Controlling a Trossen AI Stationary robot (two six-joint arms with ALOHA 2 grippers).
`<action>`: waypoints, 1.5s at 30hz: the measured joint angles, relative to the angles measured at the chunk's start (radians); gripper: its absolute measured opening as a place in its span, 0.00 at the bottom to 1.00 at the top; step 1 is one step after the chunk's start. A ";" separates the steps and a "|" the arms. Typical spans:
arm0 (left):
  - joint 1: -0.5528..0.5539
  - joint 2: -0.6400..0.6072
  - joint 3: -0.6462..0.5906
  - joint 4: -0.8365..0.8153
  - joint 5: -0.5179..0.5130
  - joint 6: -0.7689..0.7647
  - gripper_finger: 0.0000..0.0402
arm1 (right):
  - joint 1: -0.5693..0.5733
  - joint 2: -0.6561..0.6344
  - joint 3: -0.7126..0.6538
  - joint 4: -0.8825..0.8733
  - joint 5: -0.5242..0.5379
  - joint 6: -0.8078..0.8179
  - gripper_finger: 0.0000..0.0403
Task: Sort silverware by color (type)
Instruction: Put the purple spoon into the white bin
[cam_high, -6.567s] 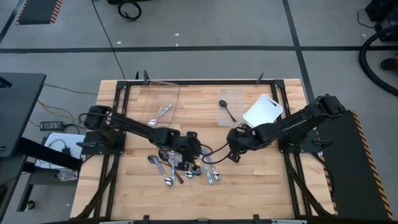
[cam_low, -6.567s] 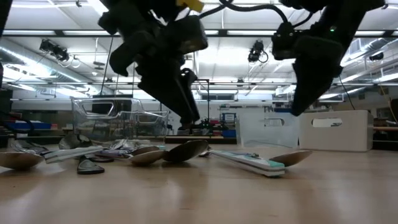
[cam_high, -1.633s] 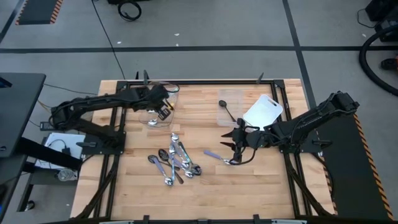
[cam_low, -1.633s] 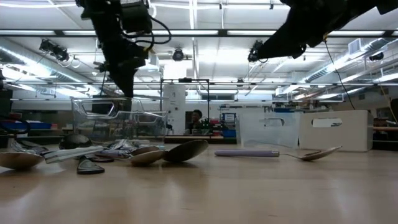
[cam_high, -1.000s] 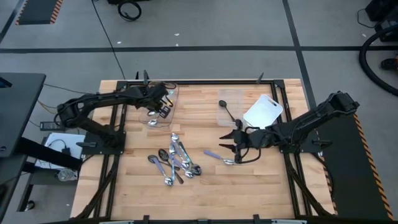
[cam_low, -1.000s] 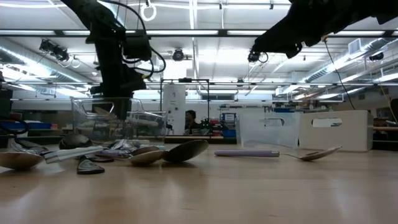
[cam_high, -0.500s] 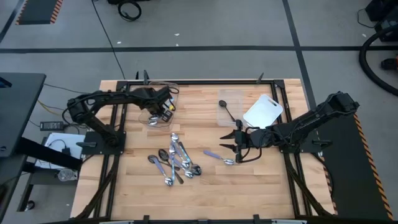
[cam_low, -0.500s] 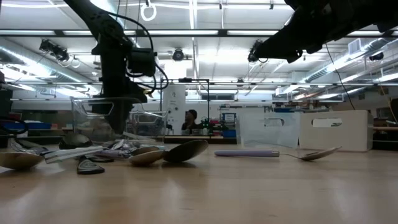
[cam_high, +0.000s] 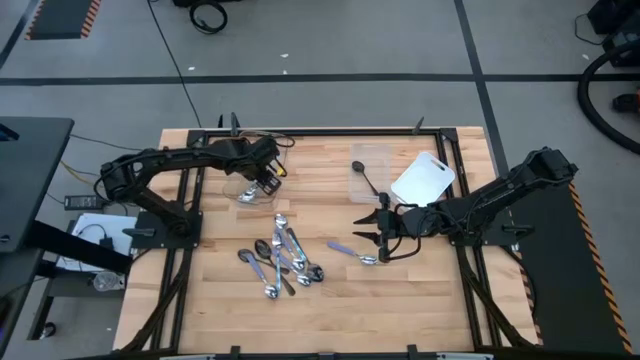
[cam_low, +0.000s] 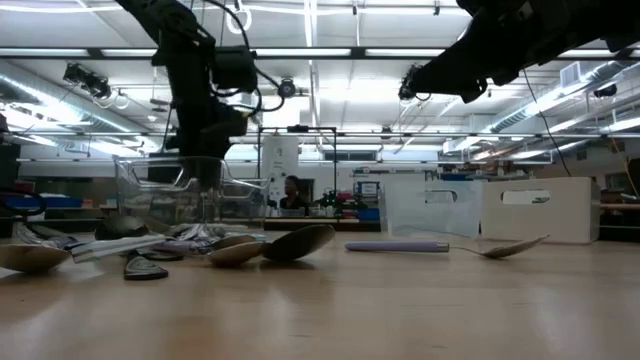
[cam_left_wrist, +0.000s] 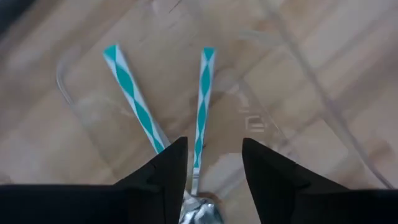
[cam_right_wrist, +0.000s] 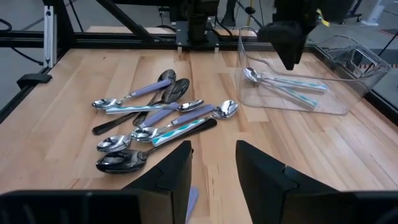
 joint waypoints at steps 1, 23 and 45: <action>-0.013 -0.002 0.007 -0.001 -0.020 0.021 0.40 | 0.000 0.000 0.000 -0.002 0.000 0.000 0.33; -0.309 -0.006 0.130 0.036 -0.295 0.145 0.40 | 0.011 0.000 0.000 -0.113 -0.001 0.147 0.34; -0.557 -0.004 0.130 0.240 -0.157 0.136 0.40 | 0.068 0.058 0.025 -0.310 0.030 0.378 0.34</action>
